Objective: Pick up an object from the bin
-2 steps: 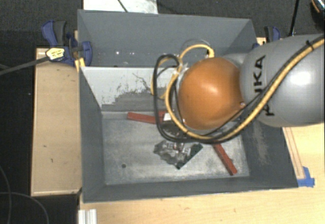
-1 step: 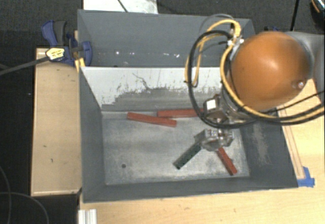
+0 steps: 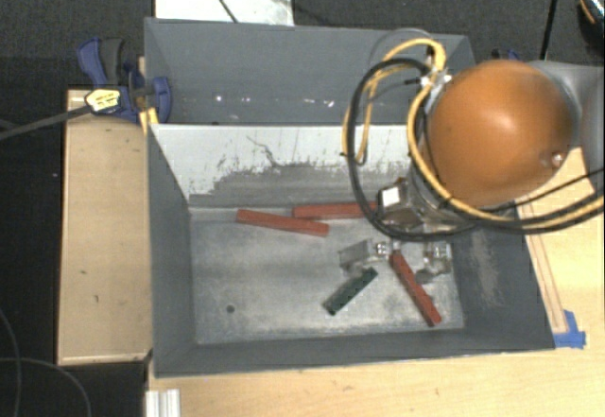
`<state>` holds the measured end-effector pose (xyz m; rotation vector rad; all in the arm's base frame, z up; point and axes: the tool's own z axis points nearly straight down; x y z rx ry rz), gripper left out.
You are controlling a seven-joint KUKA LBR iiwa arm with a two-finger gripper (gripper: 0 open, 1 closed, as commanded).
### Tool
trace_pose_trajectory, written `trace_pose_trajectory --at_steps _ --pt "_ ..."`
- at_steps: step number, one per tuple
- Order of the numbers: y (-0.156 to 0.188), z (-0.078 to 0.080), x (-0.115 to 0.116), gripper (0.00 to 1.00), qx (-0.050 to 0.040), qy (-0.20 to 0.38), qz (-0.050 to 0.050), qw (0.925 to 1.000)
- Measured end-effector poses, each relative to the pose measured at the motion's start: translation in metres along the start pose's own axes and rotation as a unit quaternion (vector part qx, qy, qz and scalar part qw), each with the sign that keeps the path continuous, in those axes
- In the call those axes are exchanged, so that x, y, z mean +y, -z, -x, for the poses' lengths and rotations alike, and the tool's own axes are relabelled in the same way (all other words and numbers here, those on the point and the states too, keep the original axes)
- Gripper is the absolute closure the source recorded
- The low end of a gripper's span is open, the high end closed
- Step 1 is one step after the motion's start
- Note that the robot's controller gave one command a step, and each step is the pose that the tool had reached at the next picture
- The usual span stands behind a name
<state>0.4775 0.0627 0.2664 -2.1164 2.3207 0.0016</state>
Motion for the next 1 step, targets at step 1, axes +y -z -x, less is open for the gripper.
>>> trace_pose_trajectory --at_steps 1 --pt "-0.1311 -0.0002 -0.0401 0.0 0.0003 -0.03 0.002 0.9995"
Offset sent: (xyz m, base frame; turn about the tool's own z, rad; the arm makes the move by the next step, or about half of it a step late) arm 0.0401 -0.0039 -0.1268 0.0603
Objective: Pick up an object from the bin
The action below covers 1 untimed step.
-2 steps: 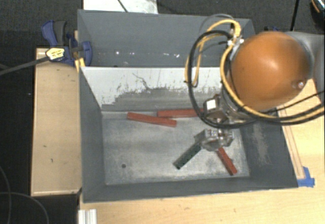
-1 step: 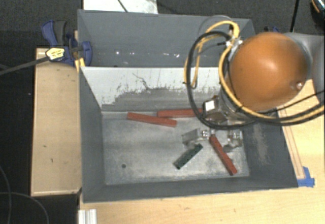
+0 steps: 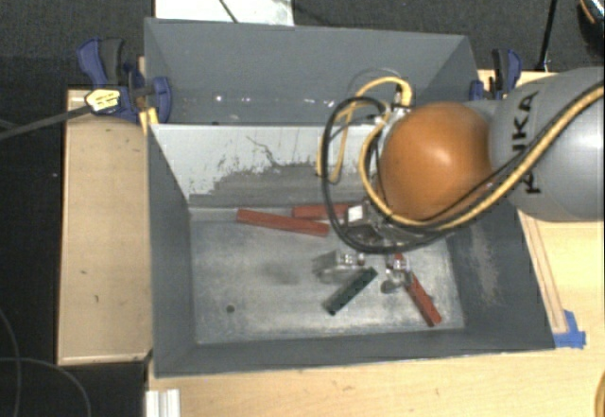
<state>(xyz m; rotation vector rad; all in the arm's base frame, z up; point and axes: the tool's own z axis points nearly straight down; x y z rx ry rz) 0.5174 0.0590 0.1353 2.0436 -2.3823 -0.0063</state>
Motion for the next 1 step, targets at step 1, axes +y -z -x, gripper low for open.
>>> trace_pose_trajectory --at_steps 1 --pt "-0.0658 -0.0018 -0.0102 0.0 -0.0002 0.1 -0.001 0.995"
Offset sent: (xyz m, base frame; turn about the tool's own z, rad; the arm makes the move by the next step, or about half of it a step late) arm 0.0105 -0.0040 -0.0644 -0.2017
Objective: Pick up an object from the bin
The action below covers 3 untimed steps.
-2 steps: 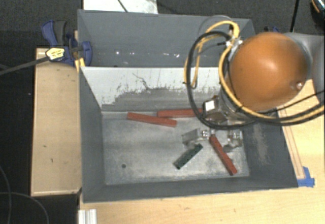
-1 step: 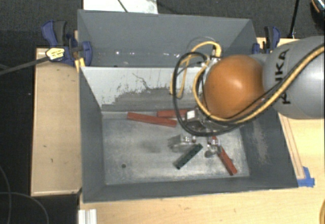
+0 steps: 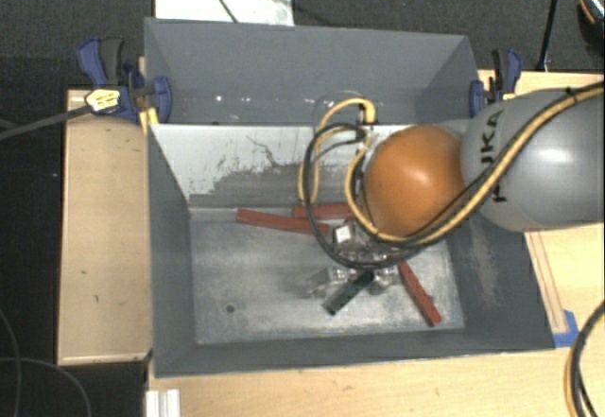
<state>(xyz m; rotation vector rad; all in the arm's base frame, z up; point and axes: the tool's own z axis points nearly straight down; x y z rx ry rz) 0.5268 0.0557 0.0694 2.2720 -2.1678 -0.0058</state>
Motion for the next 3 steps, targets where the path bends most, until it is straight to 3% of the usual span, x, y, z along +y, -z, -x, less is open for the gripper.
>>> trace_pose_trajectory --at_steps 1,2,3 --pt "0.002 0.0 -0.001 1.0 0.0 -0.001 -0.002 1.0" --pt "0.122 0.02 0.005 1.0 -0.0004 0.004 -0.006 1.0" --pt "0.152 0.007 0.009 1.0 0.0001 -0.008 -0.004 1.0"
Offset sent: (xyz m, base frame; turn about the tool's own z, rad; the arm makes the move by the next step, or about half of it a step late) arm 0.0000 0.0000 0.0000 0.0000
